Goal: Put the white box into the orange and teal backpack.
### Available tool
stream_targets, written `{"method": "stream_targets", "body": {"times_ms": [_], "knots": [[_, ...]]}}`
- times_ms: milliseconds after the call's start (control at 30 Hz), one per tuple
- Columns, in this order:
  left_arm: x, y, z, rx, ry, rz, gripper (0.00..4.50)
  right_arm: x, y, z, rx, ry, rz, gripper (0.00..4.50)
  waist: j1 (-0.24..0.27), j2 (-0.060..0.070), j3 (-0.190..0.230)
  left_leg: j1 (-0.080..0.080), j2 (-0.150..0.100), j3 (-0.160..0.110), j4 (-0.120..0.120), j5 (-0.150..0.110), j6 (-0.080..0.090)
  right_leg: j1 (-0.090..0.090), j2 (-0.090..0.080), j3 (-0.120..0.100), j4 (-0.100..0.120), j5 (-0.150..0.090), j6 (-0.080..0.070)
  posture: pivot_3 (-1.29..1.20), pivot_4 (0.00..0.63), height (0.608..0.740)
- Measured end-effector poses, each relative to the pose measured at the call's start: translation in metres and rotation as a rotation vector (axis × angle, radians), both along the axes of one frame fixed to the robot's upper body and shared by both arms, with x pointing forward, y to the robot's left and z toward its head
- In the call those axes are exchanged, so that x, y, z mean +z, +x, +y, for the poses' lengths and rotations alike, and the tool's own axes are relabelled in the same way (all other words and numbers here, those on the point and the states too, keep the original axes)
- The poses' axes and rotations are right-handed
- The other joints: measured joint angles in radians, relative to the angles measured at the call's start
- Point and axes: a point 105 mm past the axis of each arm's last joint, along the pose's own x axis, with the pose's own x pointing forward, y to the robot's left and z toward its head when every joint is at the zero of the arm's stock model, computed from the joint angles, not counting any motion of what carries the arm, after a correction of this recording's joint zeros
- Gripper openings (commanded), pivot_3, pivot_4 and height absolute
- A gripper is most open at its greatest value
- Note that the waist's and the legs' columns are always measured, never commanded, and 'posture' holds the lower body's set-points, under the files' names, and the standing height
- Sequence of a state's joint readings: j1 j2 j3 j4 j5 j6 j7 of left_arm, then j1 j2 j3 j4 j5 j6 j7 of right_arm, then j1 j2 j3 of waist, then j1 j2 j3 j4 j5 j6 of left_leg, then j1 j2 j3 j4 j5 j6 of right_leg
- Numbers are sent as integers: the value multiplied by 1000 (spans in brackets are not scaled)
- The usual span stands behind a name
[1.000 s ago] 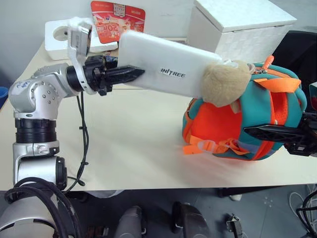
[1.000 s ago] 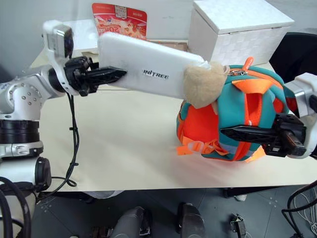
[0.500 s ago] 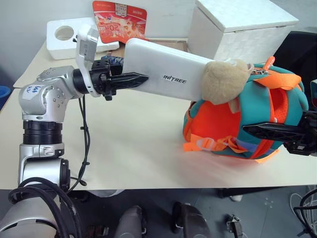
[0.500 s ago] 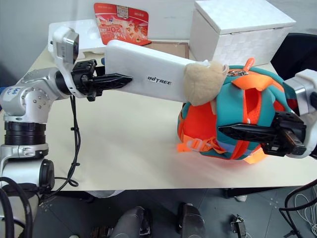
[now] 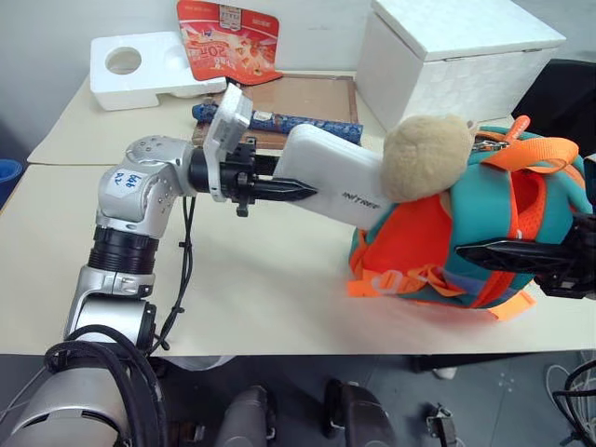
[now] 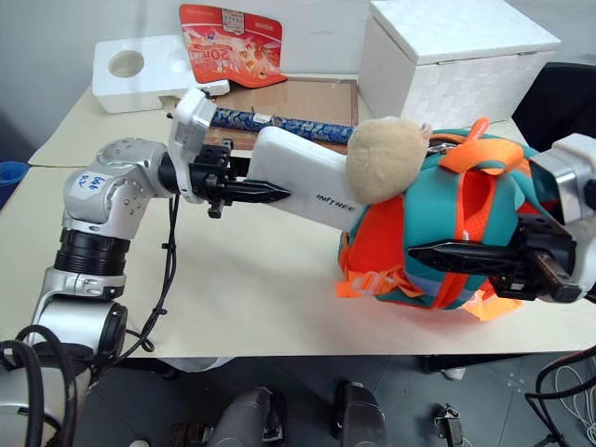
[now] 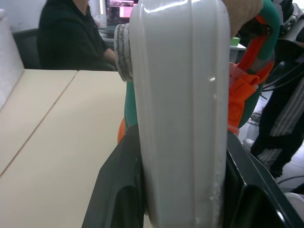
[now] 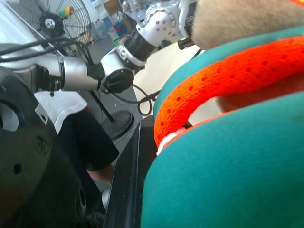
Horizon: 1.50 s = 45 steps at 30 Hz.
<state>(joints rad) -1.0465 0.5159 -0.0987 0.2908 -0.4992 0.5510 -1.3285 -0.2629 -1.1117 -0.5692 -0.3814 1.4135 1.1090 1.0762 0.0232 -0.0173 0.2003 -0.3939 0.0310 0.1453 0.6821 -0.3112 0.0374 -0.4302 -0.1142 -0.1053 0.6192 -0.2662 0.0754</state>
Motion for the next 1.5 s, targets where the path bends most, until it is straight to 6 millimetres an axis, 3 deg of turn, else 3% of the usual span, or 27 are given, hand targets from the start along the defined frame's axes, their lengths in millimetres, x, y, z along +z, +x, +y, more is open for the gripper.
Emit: {"method": "stream_targets", "body": {"times_ms": [233,500,567,700,833,1100,1167,1300,1500], "knots": [[-3,1,-38,-90,4,-14,1393,-1,-4,4,39,-12,-6,64,1,0,0,0,0,0,0,0,1,0,-1,0,0,0,0,0,150,740],[-44,-10,-121,-137,42,49,1393,-2,0,11,15,-8,-48,64,3,0,0,-3,-1,-1,1,0,2,0,-2,0,-2,1,2,0,150,740],[-47,-8,-127,-116,45,51,2094,-4,3,10,-8,-5,-47,0,0,0,0,-2,-1,-1,1,0,3,0,-2,0,-2,1,2,0,150,740],[-43,-5,-117,-93,52,71,3131,-12,5,9,-40,4,-31,0,-2,0,0,-2,0,-2,1,0,2,-1,-1,0,-1,1,2,0,150,740],[-27,-1,-81,-42,42,67,4338,-17,6,10,-62,-3,-34,0,-9,0,0,-2,1,-2,1,1,1,-1,-1,0,0,1,2,0,150,740],[16,-27,2,-23,-40,87,4472,-25,11,7,-107,3,-17,0,-13,0,0,-1,0,-2,1,1,1,0,-2,0,0,1,2,0,150,740],[30,-35,3,-40,-88,67,4472,-25,11,7,-111,3,-19,0,-2,0,0,0,-1,-3,1,1,1,2,-1,0,0,1,2,0,150,740],[48,-34,-20,-11,-158,-18,4472,-25,12,7,-111,13,-27,0,9,0,0,-1,-4,-4,1,1,4,4,-2,0,-2,3,5,0,150,740],[43,-12,-60,73,-108,-191,4472,-29,11,7,-115,21,-11,0,2,0,0,-1,-3,-1,1,1,4,2,0,0,-2,3,5,0,150,740]]}}
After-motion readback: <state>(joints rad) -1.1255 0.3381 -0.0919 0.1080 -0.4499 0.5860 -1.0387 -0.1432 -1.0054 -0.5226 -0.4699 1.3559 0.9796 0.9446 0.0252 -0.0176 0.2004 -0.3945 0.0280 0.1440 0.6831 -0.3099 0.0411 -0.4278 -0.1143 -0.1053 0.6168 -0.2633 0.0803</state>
